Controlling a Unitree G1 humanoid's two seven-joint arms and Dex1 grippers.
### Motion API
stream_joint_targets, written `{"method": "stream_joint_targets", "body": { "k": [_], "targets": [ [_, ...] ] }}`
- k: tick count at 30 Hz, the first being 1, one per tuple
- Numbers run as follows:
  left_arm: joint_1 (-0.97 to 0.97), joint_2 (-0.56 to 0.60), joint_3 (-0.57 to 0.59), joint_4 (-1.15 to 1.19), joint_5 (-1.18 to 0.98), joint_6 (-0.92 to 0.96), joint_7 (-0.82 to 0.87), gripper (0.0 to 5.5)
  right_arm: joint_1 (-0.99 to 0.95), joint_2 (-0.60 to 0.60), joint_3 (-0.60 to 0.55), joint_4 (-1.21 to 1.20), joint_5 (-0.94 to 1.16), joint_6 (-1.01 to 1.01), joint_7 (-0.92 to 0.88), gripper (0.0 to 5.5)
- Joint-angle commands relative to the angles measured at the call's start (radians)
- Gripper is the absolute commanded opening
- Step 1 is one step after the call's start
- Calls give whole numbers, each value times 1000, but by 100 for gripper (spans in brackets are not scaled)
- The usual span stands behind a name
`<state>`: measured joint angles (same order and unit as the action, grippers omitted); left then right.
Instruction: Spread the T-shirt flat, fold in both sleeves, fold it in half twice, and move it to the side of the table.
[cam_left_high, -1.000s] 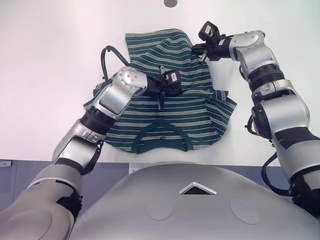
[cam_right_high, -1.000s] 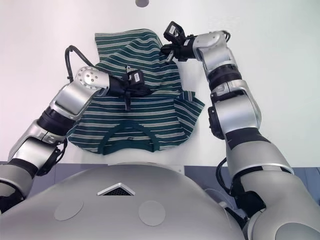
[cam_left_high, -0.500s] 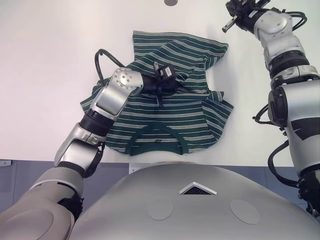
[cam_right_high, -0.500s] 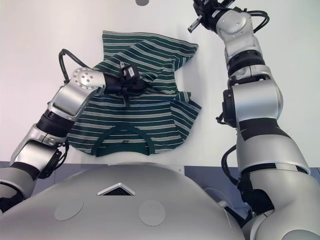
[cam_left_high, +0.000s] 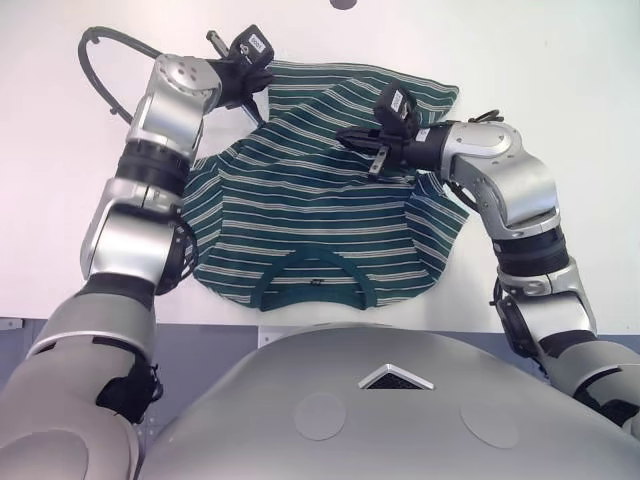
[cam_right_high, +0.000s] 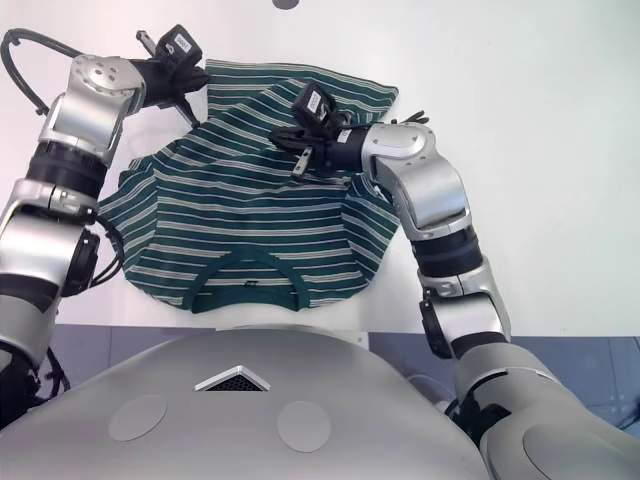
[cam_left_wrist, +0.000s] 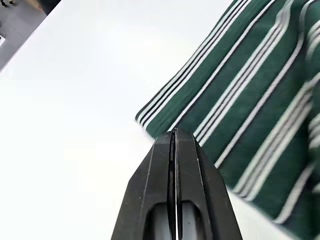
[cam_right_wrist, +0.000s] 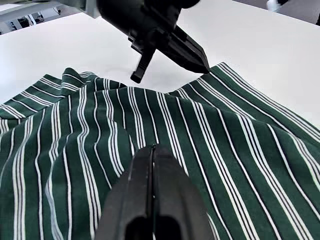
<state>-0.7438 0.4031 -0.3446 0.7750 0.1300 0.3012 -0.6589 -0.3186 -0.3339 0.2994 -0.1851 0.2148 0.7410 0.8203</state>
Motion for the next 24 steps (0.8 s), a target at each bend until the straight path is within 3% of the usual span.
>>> {"method": "stream_joint_targets", "body": {
  "k": [1, 8, 10, 12, 15, 17, 20, 22, 24],
  "targets": [
    [-125, -71, -17, 303, 71, -99, 83, 1, 1, -69, 67, -46, -23, 30, 18, 3],
    [-243, -91, 4, 564, 163, -226, 298, 1, 14, -193, 127, -66, -34, 28, 86, 3],
    [-253, -70, 51, 578, 150, -262, 372, 1, 13, -220, 166, -12, -80, 7, 80, 3],
    [-279, -59, 200, 565, 29, -320, 393, 1, 17, -230, 179, 47, -109, -11, 66, 3],
    [-258, -12, 332, 509, -94, -352, 248, 1, 6, -242, 185, 152, -148, -67, 60, 3],
    [-160, 37, 356, 390, -156, -290, 36, 1, 22, -260, 142, 217, -159, -104, 26, 3],
    [134, 167, 379, 5, -261, -55, -200, 1, 44, -313, 81, 309, -168, -153, 6, 3],
    [330, 250, 414, -228, -318, 104, -263, 1, 64, -361, 59, 350, -182, -190, 4, 3],
    [493, 286, 483, -419, -406, 271, -283, 35, 79, -378, 26, 337, -160, -198, 7, 0]
  ]
}}
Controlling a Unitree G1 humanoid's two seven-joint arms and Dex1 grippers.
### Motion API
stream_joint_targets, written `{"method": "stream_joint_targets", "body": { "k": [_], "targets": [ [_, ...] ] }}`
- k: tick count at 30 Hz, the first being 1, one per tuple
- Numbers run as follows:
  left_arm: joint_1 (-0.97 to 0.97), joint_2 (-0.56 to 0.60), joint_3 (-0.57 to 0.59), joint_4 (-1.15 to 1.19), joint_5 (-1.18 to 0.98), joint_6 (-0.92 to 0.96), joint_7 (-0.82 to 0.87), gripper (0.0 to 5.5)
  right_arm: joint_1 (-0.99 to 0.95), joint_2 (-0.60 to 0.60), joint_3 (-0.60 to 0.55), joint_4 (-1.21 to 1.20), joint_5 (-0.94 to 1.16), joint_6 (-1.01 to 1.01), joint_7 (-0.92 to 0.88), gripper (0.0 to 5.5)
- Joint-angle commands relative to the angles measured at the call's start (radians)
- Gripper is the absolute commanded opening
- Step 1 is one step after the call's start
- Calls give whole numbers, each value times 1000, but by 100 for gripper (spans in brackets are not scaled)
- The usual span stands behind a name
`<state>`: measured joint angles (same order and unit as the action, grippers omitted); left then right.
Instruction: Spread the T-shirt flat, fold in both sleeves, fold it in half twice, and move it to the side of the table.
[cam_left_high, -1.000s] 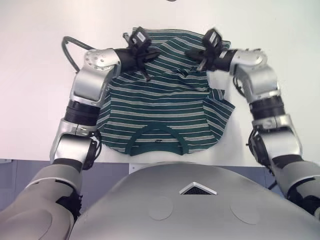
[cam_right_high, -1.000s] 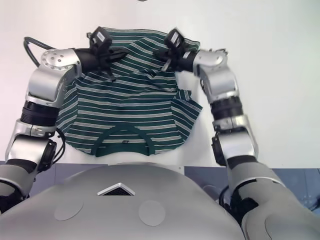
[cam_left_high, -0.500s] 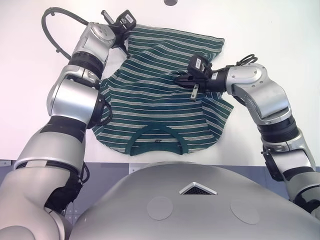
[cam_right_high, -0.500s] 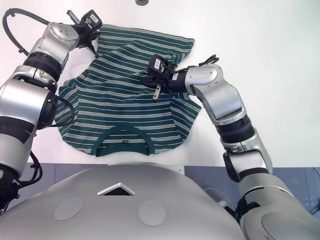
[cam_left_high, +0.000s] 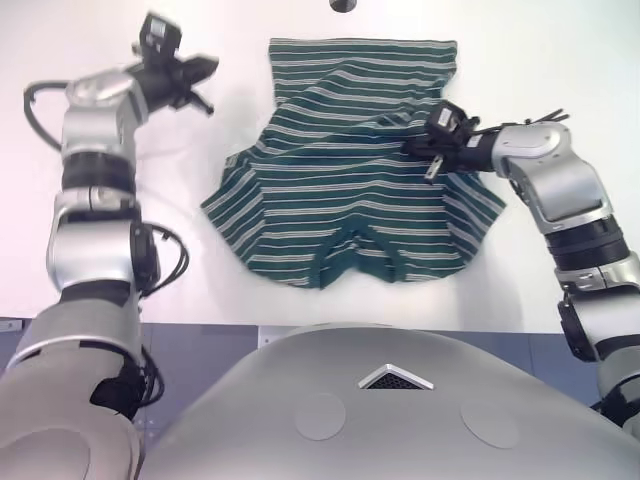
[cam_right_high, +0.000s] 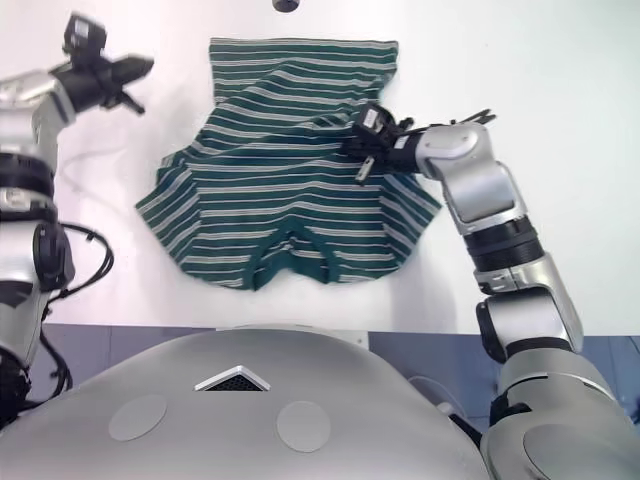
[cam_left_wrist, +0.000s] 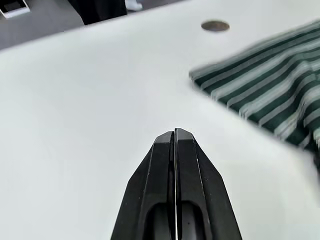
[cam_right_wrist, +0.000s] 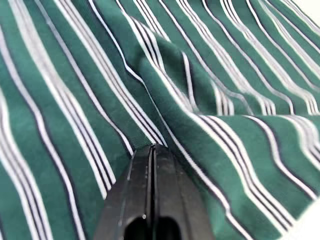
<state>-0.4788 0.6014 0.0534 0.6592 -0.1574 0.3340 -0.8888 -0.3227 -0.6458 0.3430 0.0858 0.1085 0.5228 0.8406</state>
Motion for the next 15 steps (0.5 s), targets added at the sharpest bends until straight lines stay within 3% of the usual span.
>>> {"method": "stream_joint_targets", "body": {
  "k": [1, 4, 6, 11, 15],
  "targets": [
    [291, 87, 119, -406, -182, 331, -59, 51, 91, -67, -29, 45, -38, 31, -8, 0],
    [480, 102, 120, -691, -299, 515, -84, 108, 156, -102, -48, -68, -13, 84, 6, 0],
    [534, 100, 102, -784, -326, 571, -69, 108, 147, -79, -102, -110, 15, 103, -22, 0],
    [555, 105, 8, -813, -259, 554, -5, 108, 57, 4, -217, -208, 117, 185, -58, 0],
    [595, 140, -118, -819, -205, 517, -16, 108, 55, 8, -214, -185, 105, 184, -73, 0]
  ]
}}
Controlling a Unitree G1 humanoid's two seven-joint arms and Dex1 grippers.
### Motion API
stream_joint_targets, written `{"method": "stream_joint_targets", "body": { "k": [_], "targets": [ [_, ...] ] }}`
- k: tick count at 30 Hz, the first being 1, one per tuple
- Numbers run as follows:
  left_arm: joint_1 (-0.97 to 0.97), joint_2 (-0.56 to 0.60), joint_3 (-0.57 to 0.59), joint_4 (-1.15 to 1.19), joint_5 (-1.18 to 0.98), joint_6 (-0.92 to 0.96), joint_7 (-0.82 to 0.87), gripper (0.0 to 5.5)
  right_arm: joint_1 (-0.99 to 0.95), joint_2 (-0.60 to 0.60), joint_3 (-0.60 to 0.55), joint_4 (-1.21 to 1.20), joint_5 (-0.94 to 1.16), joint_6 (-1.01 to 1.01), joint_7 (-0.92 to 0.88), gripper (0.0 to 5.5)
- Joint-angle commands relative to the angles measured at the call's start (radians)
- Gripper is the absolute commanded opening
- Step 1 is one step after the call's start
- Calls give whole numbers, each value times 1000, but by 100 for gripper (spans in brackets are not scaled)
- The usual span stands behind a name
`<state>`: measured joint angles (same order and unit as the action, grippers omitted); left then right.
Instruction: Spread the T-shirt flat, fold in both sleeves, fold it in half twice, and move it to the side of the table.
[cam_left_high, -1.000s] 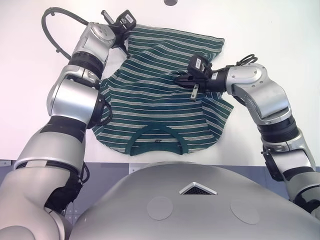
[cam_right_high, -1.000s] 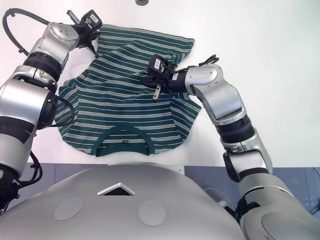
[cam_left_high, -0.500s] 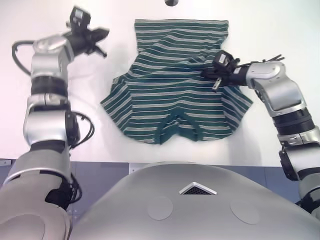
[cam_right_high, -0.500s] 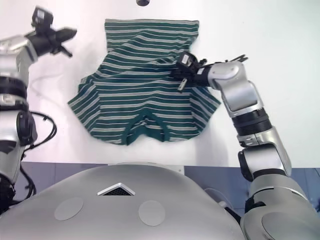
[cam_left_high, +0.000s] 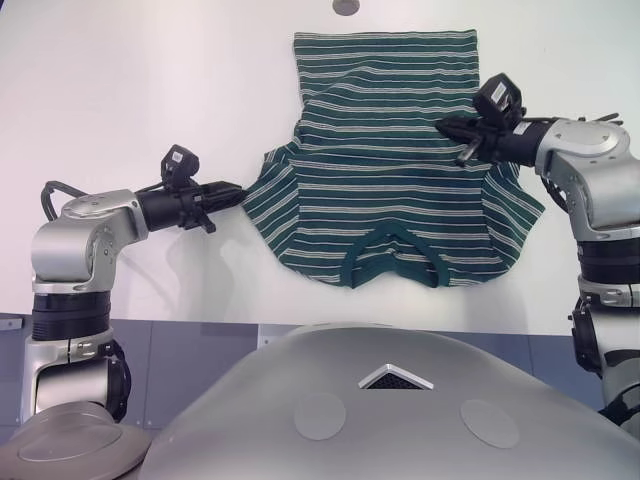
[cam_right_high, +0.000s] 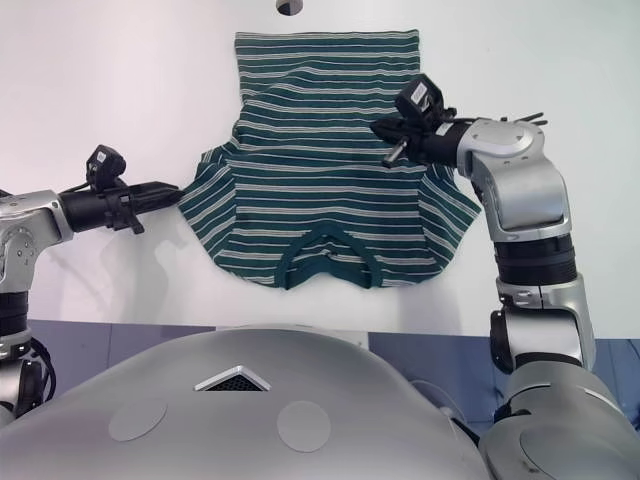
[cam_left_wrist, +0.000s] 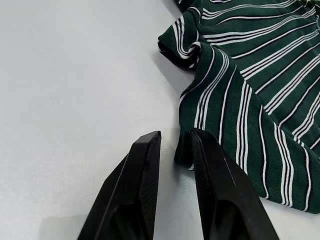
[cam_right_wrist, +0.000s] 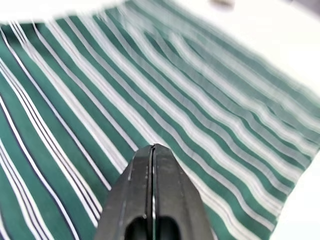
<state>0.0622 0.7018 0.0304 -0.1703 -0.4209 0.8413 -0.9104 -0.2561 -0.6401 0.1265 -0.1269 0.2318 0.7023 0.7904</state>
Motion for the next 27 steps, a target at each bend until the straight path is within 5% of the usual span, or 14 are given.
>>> {"method": "stream_joint_targets", "body": {
  "k": [1, 9, 14, 17, 22, 27],
  "targets": [
    [66, 57, -106, 1, 52, 9, -6, 108, -15, 3, 3, 45, -26, 0, -28, 0],
    [30, 63, -107, 6, -14, -25, -43, 6, -36, 19, -6, 109, -46, -22, -48, 0],
    [-11, 17, -42, -189, -206, 84, -46, 2, -24, -11, -32, 95, -38, -8, -31, 0],
    [-100, -86, -120, -221, -222, 135, 38, 2, -34, -19, -30, 88, -34, 6, -18, 0],
    [-247, -267, -456, -54, 41, 94, 244, 18, 44, -65, -63, 44, -18, 8, 12, 17],
    [-259, -281, -489, -71, 90, 113, 302, 91, 280, -156, -290, -23, 74, 77, 49, 115]
  ]
}}
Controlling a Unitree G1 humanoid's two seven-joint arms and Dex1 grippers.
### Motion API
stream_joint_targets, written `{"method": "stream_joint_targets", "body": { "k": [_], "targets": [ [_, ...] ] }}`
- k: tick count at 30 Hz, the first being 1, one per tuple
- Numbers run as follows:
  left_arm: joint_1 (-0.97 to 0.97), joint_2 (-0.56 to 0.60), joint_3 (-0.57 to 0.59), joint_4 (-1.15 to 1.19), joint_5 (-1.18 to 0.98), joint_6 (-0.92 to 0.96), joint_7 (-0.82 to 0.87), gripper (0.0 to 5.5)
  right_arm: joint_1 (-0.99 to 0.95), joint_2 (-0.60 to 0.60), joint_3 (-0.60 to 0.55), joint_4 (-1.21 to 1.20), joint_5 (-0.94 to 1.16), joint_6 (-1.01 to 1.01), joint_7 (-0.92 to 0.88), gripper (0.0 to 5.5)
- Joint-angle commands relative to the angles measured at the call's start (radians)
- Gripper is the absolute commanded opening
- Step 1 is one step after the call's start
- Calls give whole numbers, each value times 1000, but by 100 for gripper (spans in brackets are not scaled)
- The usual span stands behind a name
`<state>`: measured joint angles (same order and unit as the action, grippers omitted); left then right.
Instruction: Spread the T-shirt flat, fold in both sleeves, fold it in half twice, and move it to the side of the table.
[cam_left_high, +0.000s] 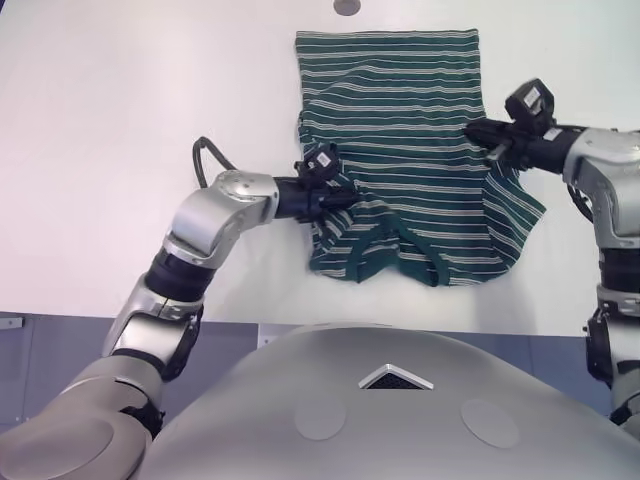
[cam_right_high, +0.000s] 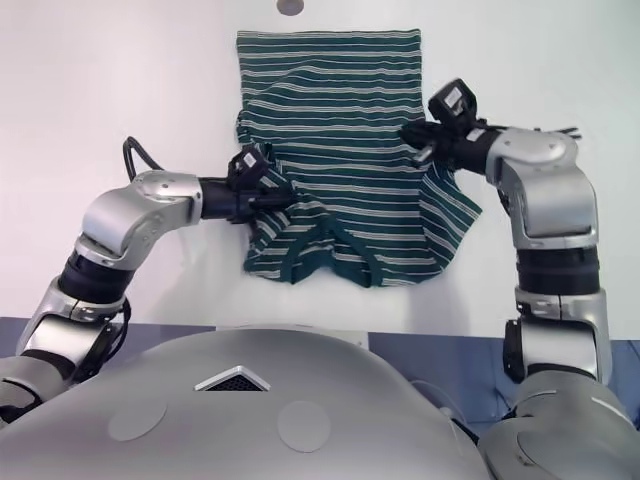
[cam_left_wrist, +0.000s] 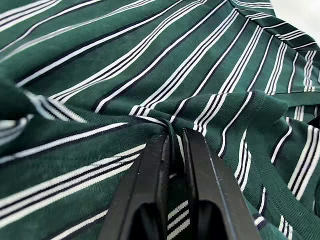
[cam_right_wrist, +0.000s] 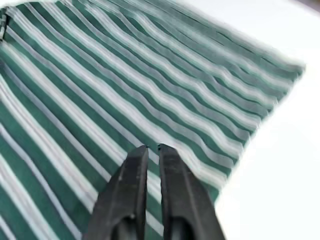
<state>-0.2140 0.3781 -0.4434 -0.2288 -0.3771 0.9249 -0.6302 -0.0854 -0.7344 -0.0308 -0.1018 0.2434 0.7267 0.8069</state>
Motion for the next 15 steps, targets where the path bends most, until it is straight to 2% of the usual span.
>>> {"method": "stream_joint_targets", "body": {
  "k": [1, 4, 8, 10, 15],
  "targets": [
    [34, 78, -6, -49, 41, 28, 10, 91, 141, -82, -183, -55, 88, 75, 46, 140],
    [73, 242, 58, -196, 14, 14, -80, 91, 243, -142, -275, -63, 144, 137, 105, 140],
    [96, 396, 128, -265, 0, -37, -183, 91, 337, -170, -263, -40, 137, 113, 144, 140],
    [85, 409, 156, -242, 0, -57, -193, 91, 367, -164, -220, -52, 133, 99, 157, 140],
    [88, 407, 199, -239, -21, -85, -213, 91, 400, -158, -167, -35, 99, 46, 139, 31]
  ]
}}
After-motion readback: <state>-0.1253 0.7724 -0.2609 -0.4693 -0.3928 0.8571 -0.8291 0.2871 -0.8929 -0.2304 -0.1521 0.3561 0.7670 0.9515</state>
